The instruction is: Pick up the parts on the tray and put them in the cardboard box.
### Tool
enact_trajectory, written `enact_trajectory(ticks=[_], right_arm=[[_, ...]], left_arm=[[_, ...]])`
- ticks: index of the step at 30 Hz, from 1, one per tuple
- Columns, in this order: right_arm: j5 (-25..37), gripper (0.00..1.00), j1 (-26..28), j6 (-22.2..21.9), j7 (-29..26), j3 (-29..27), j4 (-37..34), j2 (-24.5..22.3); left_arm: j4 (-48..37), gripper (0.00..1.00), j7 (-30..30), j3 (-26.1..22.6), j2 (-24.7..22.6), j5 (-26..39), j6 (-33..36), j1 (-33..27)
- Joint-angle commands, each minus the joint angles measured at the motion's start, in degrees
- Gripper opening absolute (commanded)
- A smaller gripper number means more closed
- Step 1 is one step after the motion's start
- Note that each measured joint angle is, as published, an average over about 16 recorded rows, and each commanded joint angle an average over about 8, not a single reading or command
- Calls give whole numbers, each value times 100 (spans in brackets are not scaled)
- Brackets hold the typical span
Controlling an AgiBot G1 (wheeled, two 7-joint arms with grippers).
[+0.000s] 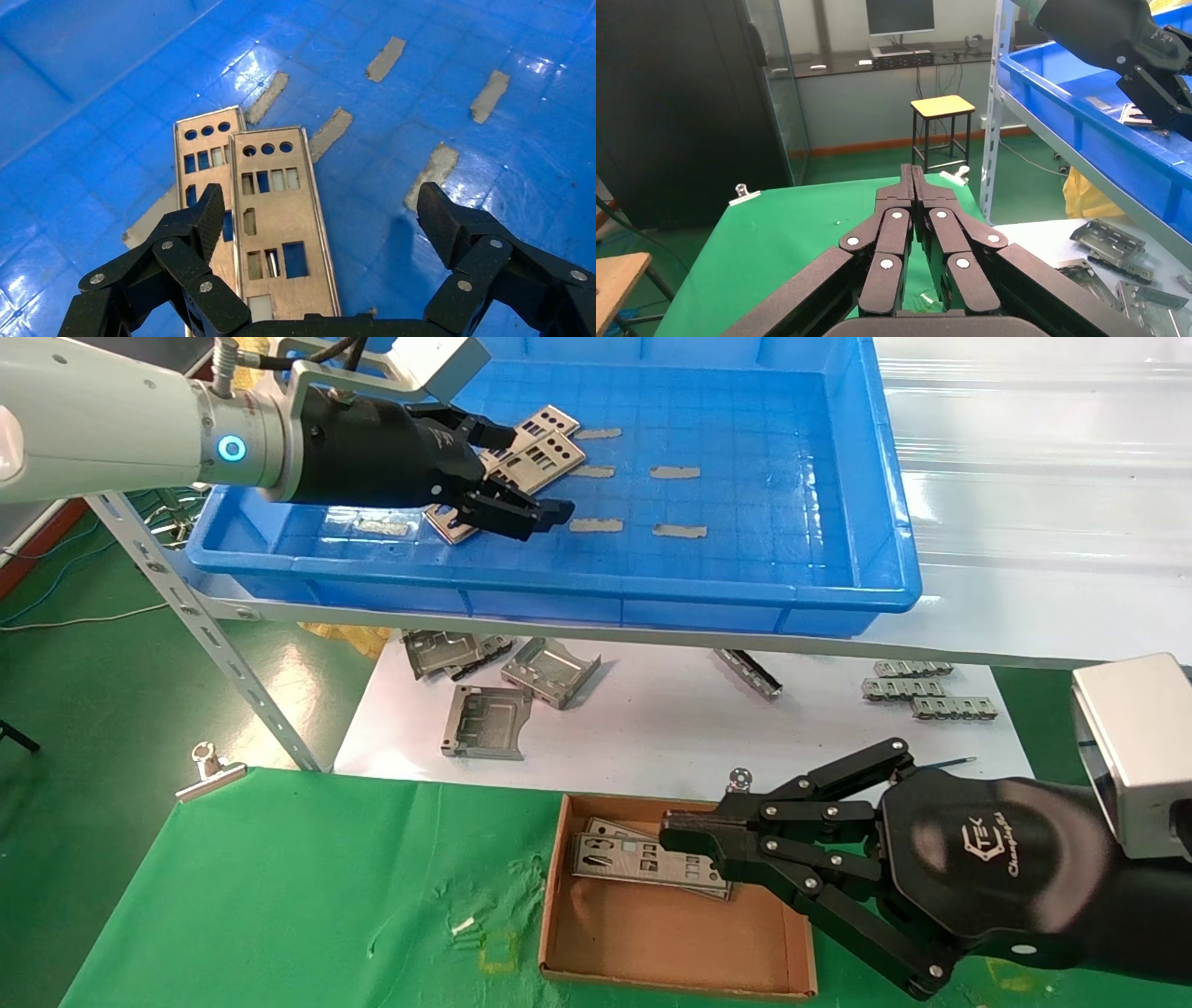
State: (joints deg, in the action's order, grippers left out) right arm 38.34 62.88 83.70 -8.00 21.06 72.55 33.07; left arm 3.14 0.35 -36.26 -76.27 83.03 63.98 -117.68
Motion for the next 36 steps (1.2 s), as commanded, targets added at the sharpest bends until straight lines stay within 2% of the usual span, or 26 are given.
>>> enact_trajectory(ticks=[1,6,9,11,14,15,19,22,23,36], right_arm=[[0,0,0,0,0,0,0,0],[0,0,0,0,0,0,0,0],[0,6,0,0,0,1,0,0],[0,13,0,0,0,1,0,0],[-1,48,0,0,0,1,0,0],[-1,59,0,0,0,1,0,0],[-1,98,0,0,1,1,0,0],[-1,100,0,0,1,1,0,0],[-1,100,0,-1,1,1,0,0],[-1,100,1,-1,1,2,0,-1]], left_arm=[[-34,100,2,-12,-26,15,-33,-4],[-65,100,-56,-24,-41,22,-111,5],[-69,100,-90,-44,-49,45,-147,15],[-65,100,-110,-57,-54,58,-168,25],[-44,98,-136,-72,-62,70,-188,37],[-36,90,-146,-77,-65,73,-192,41],[-3,41,-195,-94,-77,82,-219,57],[21,5,-241,-108,-84,88,-256,74],[30,1,-257,-113,-86,90,-271,79],[117,0,-387,-192,-87,123,-422,138]])
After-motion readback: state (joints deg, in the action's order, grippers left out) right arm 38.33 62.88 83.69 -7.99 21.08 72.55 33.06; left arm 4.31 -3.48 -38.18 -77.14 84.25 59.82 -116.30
